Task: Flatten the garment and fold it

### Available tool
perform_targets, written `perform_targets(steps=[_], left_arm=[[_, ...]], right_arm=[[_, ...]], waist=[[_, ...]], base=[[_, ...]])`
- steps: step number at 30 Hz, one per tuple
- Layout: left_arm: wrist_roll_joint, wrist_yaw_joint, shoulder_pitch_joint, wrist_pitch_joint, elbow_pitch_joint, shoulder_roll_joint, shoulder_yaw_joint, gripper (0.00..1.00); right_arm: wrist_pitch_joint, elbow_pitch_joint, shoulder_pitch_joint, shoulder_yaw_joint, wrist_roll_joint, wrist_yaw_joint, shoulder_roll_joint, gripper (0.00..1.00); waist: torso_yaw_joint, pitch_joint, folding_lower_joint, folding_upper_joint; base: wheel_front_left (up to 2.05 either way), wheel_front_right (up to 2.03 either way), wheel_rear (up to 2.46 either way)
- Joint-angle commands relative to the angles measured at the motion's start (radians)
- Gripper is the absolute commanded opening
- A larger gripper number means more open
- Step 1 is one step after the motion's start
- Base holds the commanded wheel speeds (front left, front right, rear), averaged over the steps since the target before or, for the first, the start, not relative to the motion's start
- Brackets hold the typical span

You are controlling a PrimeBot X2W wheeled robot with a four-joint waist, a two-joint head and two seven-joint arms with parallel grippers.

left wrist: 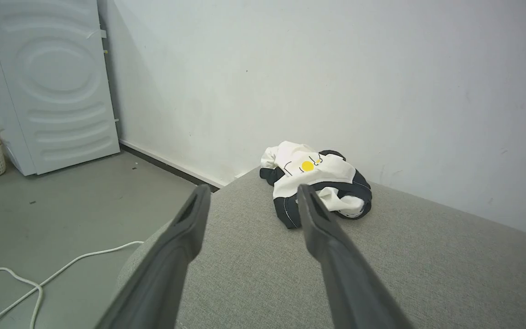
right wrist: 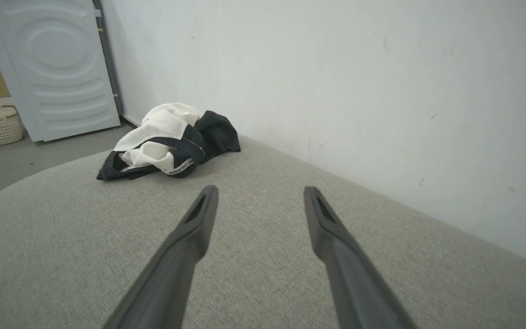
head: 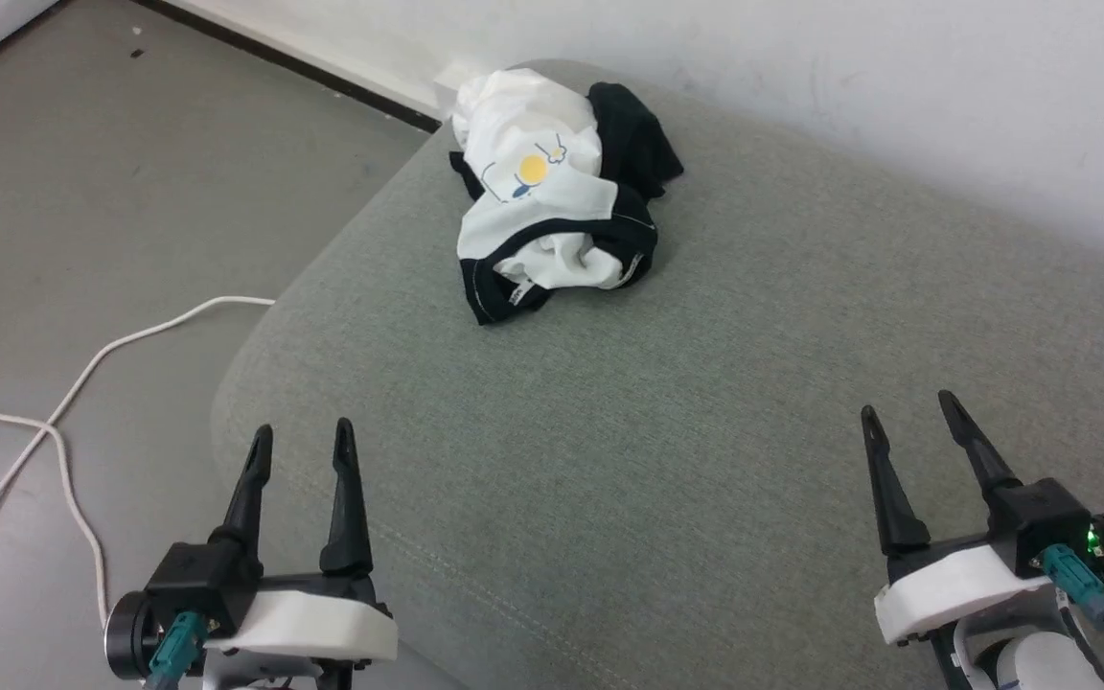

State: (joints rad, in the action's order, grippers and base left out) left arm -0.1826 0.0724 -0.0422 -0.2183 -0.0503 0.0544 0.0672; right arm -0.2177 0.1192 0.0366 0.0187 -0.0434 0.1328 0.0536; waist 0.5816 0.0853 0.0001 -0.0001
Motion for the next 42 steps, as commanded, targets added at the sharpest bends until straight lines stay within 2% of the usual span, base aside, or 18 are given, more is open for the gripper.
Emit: perform_targets(steps=[1,17,30,37,42], left_arm=[[-0.008,0.005,-0.015,-0.012,-0.006,-0.004,0.003,1.00],[-0.027,0.012,-0.019,-0.043,-0.012,-0.004,0.009,1.00],[-0.027,0.003,-0.019,-0.043,-0.007,-0.004,0.015,1.00],[-0.130,-0.070,0.054,-0.043,-0.084,-0.004,0.041,1.00],[-0.133,-0.138,0.200,-0.038,-0.098,-0.001,0.076,1.00]], right_arm=[[-0.013,0.007,0.016,0.000,-0.008,-0.002,-0.003,1.00],[-0.044,0.028,0.030,-0.005,-0.013,-0.002,-0.003,1.00],[-0.044,0.028,0.029,0.004,-0.011,-0.002,-0.003,1.00],[-0.044,0.007,0.037,0.005,-0.016,-0.002,-0.003,1.00],[-0.029,-0.044,0.049,0.020,-0.026,-0.002,-0.003,1.00]], waist=[[0.017,0.003,-0.0001,0.0001],[0.079,0.012,-0.0001,0.0001],[0.073,0.010,-0.0001,0.0001],[0.065,0.040,-0.0001,0.0001],[0.047,0.081,-0.0001,0.0001]], base=[[0.00,0.00,0.00],[0.00,0.00,0.00],[0.00,0.00,0.00],[0.00,0.00,0.00],[0.00,0.00,0.00]])
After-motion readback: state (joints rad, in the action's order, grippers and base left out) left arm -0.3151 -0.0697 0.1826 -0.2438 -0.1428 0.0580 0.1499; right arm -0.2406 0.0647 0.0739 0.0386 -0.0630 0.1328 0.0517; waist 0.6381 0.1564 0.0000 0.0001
